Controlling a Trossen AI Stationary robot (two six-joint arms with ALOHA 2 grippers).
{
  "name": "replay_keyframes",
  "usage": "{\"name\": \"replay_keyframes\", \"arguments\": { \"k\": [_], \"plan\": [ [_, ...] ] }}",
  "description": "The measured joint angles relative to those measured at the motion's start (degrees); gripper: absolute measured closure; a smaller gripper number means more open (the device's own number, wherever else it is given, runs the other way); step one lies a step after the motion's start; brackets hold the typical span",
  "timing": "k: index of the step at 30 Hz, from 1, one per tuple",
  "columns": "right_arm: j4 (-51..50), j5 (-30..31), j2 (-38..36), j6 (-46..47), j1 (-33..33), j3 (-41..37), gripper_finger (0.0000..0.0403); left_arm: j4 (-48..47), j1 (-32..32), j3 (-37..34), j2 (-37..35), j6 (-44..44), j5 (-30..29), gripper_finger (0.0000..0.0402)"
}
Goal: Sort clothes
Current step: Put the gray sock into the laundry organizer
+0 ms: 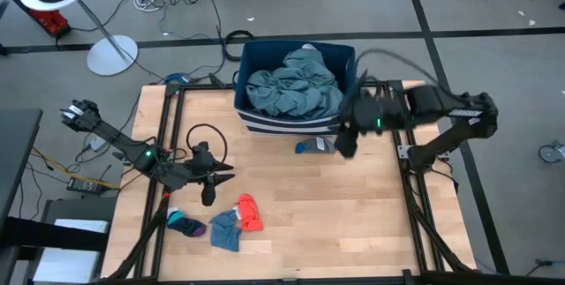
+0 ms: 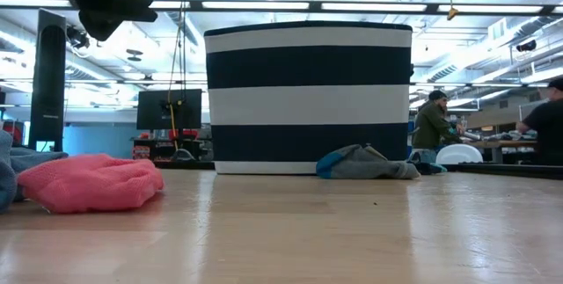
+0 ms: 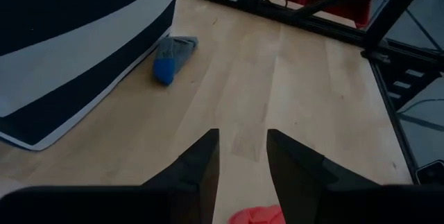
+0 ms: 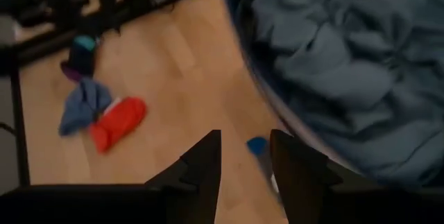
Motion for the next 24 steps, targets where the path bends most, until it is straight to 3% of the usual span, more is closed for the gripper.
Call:
{"name": "replay_keyframes", "arguments": {
  "k": [5, 13, 16, 19, 24],
  "plan": [
    [0.16, 7.41, -1.29, 9.66, 10.48, -8.74, 0.0278, -0.02, 0.00, 0.00, 0.01, 0.00, 0.07, 0.0275],
    [10.27, 14.46, -2.94, 28.60, 20.65, -33.23, 0.0279, 0.01, 0.00, 0.00, 0.00, 0.00, 0.07, 0.0275],
    [18.62, 15.34, -2.74, 32.04, 21.62, -41.99, 0.0279, 0.01, 0.00, 0.00, 0.02, 0.00, 0.07, 0.0275],
    [31.34, 20.52, -2.74, 33.63, 21.08, -50.27, 0.0278, 0.01, 0.00, 0.00, 0.02, 0.00, 0.07, 0.0275],
    [52.43, 26.06, -2.74, 27.54, 18.69, -61.78, 0.0264, 0.01, 0.00, 0.00, 0.00, 0.00, 0.07, 0.0275]
  ]
}}
